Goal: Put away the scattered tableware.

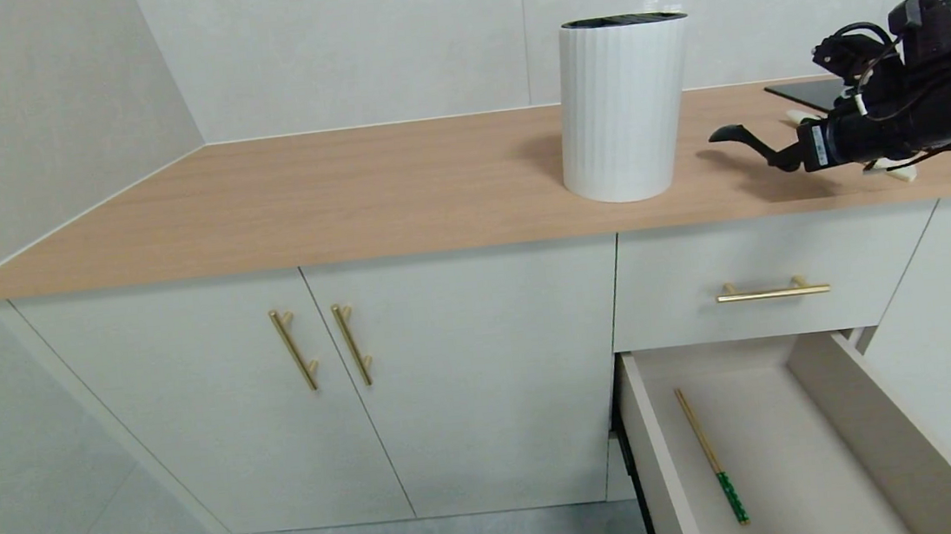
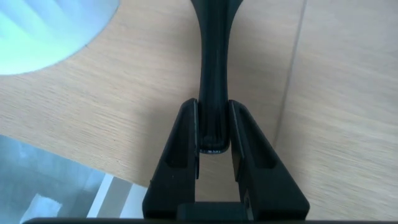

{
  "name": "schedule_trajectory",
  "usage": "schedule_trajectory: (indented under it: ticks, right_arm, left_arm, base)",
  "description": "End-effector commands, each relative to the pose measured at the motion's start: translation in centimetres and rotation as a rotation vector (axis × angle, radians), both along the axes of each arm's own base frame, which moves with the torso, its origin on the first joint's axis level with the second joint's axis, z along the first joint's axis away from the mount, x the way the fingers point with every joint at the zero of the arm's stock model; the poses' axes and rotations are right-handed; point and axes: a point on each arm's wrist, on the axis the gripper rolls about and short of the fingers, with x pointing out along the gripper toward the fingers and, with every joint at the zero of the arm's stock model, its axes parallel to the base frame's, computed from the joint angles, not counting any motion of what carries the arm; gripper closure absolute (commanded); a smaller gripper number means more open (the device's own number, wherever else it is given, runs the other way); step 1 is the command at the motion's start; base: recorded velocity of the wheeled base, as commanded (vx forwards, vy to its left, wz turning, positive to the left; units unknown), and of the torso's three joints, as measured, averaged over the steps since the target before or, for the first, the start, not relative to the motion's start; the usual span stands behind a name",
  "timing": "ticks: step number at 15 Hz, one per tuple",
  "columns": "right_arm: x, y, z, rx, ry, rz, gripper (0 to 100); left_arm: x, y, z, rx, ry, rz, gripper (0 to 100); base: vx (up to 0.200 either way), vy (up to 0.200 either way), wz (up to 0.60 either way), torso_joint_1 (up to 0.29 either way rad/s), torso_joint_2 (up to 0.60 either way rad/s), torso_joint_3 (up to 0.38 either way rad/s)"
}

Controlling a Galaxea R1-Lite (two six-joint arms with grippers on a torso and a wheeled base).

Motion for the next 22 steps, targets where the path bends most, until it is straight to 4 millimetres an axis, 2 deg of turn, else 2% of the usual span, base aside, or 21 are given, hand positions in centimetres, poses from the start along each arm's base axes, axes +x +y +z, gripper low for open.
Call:
schedule_trajectory:
  ticks: [1, 4, 6, 7, 9, 15, 16, 22]
  right_arm:
    - [-0.9, -0.1, 1.1, 0.000, -0.025, -0.004, 100]
    - [-3.1, -0.3, 3.8, 0.072, -0.070, -0.044, 100]
    - [-6.1, -0.4, 5.2, 0.103, -0.079, -0.066, 100]
    - [-6.6, -0.6, 5.3, 0.102, -0.078, -0.072, 100]
    - [-8.9, -1.1, 5.1, 0.103, -0.054, -0.095, 100]
    - [-14.0, -0.8, 5.0, 0.123, -0.028, -0.111, 100]
    - [-15.4, -0.8, 4.9, 0.124, -0.024, -0.114, 100]
    - [-19.7, -0.3, 2.2, 0.123, -0.001, -0.112, 100]
  left_arm:
    - [0.0, 0.0, 0.0, 0.000, 0.000, 0.001, 0]
    - [0.0, 0.0, 0.0, 0.000, 0.000, 0.001, 0]
    - [0.0, 0.0, 0.0, 0.000, 0.000, 0.001, 0]
    - [0.0, 0.0, 0.0, 0.000, 0.000, 0.001, 0]
    - [0.0, 0.0, 0.0, 0.000, 0.000, 0.001, 0]
    - [0.0, 0.0, 0.0, 0.000, 0.000, 0.001, 0]
    - [0.0, 0.0, 0.0, 0.000, 0.000, 0.001, 0]
    - [0.0, 0.0, 0.0, 0.000, 0.000, 0.001, 0]
  base:
    - [0.000, 0.000, 0.00, 0.000, 0.00, 0.000]
    - [0.000, 0.000, 0.00, 0.000, 0.00, 0.000]
    - [0.000, 0.000, 0.00, 0.000, 0.00, 0.000]
    - [0.000, 0.000, 0.00, 0.000, 0.00, 0.000]
    - [0.000, 0.000, 0.00, 0.000, 0.00, 0.000]
    - [0.000, 0.000, 0.00, 0.000, 0.00, 0.000]
    - [0.000, 0.000, 0.00, 0.000, 0.00, 0.000]
    - [0.000, 0.000, 0.00, -0.042, 0.14, 0.097]
